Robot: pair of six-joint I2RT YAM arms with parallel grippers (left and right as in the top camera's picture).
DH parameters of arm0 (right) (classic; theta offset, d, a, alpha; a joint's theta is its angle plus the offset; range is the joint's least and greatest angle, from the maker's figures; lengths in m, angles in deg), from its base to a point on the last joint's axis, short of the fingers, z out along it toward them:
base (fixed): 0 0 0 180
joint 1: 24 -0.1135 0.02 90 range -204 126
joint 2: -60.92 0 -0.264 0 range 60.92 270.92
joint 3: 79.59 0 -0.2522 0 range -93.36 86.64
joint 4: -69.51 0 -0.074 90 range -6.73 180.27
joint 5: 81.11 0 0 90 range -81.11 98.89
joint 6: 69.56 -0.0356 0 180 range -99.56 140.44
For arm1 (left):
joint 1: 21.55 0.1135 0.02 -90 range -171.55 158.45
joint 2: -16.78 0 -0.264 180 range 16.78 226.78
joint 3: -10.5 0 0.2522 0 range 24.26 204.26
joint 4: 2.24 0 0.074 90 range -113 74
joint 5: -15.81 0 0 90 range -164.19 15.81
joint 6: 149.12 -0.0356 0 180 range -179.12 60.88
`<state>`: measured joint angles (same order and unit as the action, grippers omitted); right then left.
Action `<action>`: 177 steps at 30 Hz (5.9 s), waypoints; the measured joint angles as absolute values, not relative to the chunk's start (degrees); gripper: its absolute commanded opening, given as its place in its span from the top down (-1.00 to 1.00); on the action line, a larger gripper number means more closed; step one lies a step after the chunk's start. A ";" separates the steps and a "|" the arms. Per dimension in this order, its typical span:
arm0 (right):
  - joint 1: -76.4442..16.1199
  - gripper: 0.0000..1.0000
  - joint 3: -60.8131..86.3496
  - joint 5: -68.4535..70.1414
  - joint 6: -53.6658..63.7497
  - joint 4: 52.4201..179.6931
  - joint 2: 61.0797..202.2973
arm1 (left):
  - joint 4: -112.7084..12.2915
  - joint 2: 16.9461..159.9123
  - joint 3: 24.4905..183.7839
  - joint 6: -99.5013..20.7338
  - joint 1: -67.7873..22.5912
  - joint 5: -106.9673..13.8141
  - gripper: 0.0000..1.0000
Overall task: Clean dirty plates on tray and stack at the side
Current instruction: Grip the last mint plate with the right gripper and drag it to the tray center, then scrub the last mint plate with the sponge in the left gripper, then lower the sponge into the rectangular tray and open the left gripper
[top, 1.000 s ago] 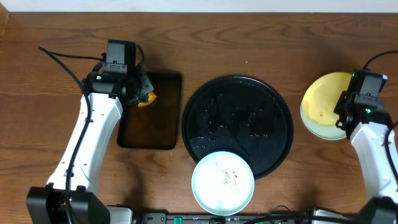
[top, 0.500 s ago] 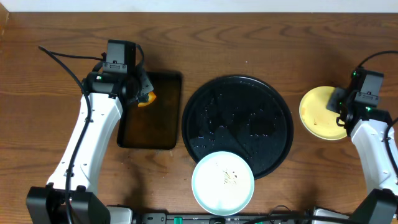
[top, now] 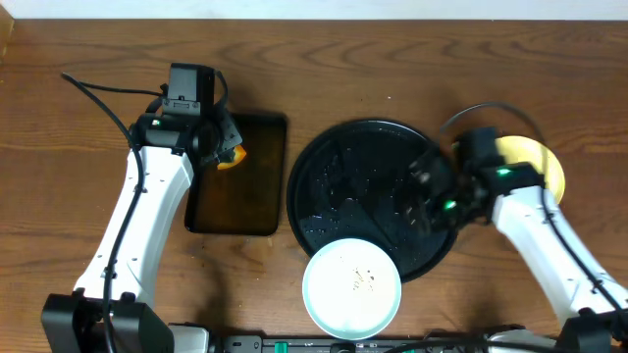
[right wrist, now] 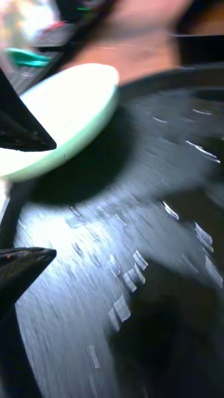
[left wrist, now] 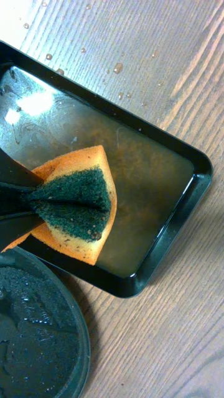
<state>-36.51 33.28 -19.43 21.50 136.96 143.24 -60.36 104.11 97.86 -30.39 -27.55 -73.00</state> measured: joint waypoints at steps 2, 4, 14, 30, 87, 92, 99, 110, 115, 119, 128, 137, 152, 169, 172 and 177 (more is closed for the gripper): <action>-40.45 0.00 33.28 -18.05 21.19 138.91 143.24 | -60.38 104.11 97.84 -30.37 -27.55 -73.00 0.83; -43.24 0.01 33.28 -16.59 20.60 139.91 143.24 | -60.38 104.11 97.86 -30.37 -27.55 -73.02 0.84; -52.07 0.16 36.41 -8.00 15.47 137.53 143.24 | -60.58 104.11 97.84 -30.37 -27.55 -73.05 0.83; -53.63 0.72 40.38 -5.81 10.57 133.55 143.24 | -60.80 104.11 97.86 -30.37 -27.55 -73.02 0.84; -51.22 0.97 44.52 13.44 -13.67 108.96 148.07 | -46.72 121.55 97.06 -27.99 -59.15 -49.57 0.85; -51.22 0.97 44.52 13.44 -13.67 108.96 148.07 | -43.73 123.94 97.03 -27.55 -59.31 -42.99 0.85; -51.22 0.98 44.52 13.47 -13.67 108.96 148.07 | -40.12 127.67 97.01 -27.37 -59.33 -37.13 0.85; -51.22 0.98 44.52 13.47 -13.67 108.96 148.07 | -39.09 131.37 97.01 -27.37 -59.33 -34.16 0.85; -51.22 0.98 44.52 13.44 -13.67 109.10 148.07 | -38.88 133.18 97.01 -27.37 -59.33 -33.62 0.85; -51.22 0.98 44.52 13.53 -13.67 109.27 148.07 | -38.77 134.10 96.97 -27.37 -59.33 -33.62 0.85; -51.22 0.98 44.52 13.58 -13.69 109.66 148.07 | -40.08 133.62 96.90 -27.40 -60.18 -42.16 0.85; -51.22 0.98 44.47 13.29 -13.69 110.49 148.07 | -37.85 132.09 97.51 -28.09 -60.20 -60.63 0.85; -51.22 0.97 44.34 13.09 -13.71 110.97 148.07 | -48.75 125.79 95.90 -31.18 -55.00 -67.84 0.85; -51.22 0.85 46.18 13.77 -13.73 109.51 148.66 | -57.98 109.05 95.53 -32.20 -38.94 -76.54 0.85; -51.22 0.97 46.26 13.88 -14.02 108.90 148.59 | -56.97 109.69 95.53 -34.63 -35.42 -76.91 0.85; -51.22 0.98 46.24 13.84 -14.37 107.65 148.51 | -54.74 114.60 95.53 -39.31 -32.16 -77.15 0.85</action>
<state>-51.22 46.24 13.84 -14.37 107.65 148.51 -54.74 114.60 95.53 -39.31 -32.16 -77.15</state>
